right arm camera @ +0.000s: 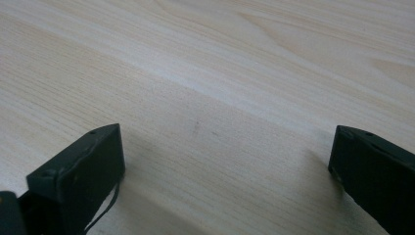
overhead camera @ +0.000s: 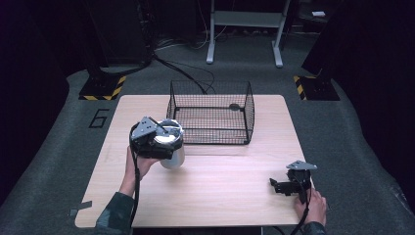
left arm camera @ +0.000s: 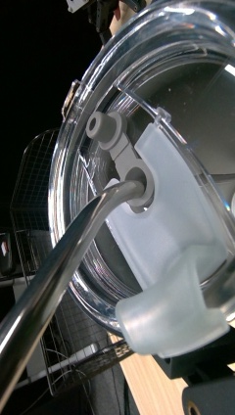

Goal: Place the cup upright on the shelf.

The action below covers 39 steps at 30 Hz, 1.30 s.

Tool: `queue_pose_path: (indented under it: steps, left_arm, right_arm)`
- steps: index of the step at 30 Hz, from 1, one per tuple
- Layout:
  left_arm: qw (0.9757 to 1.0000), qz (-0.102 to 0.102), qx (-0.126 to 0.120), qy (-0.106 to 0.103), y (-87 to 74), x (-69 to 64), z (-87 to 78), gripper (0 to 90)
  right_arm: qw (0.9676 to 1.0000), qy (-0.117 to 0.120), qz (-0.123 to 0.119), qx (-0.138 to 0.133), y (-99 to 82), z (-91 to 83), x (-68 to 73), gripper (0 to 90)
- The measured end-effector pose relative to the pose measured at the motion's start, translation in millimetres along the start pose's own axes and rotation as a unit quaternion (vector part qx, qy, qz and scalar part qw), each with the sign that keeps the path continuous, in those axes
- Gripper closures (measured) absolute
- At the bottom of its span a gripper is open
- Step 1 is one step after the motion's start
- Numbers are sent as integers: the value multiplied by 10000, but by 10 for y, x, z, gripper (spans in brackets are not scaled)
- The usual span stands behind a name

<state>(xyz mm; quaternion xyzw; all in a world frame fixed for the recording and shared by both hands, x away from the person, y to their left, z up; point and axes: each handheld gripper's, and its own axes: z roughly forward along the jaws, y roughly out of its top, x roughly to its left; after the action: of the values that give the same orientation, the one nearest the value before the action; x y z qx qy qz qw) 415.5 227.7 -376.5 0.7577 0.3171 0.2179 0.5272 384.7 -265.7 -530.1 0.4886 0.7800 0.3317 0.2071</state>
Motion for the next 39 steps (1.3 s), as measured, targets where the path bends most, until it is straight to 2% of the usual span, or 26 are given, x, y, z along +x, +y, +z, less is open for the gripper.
queue_pose_path:
  steps: [5,21,28,32,39]
  left_arm:
    - [10000,-62,-15,-62,66,-29,42,30]
    - [9996,17,-111,-243,325,-100,207,30]
    - [9996,85,-134,-253,427,-109,261,29]
    - [9994,50,-146,-307,506,-101,312,30]
    - [9995,41,-184,-272,612,-77,394,30]
  right_arm:
    - [10000,0,-1,0,0,0,0,0]
    - [10000,-1,1,-3,0,0,0,0]
    - [10000,0,-1,-3,0,0,0,0]
    - [10000,0,-1,-2,-1,0,0,0]
    - [10000,0,-1,-2,0,0,0,0]
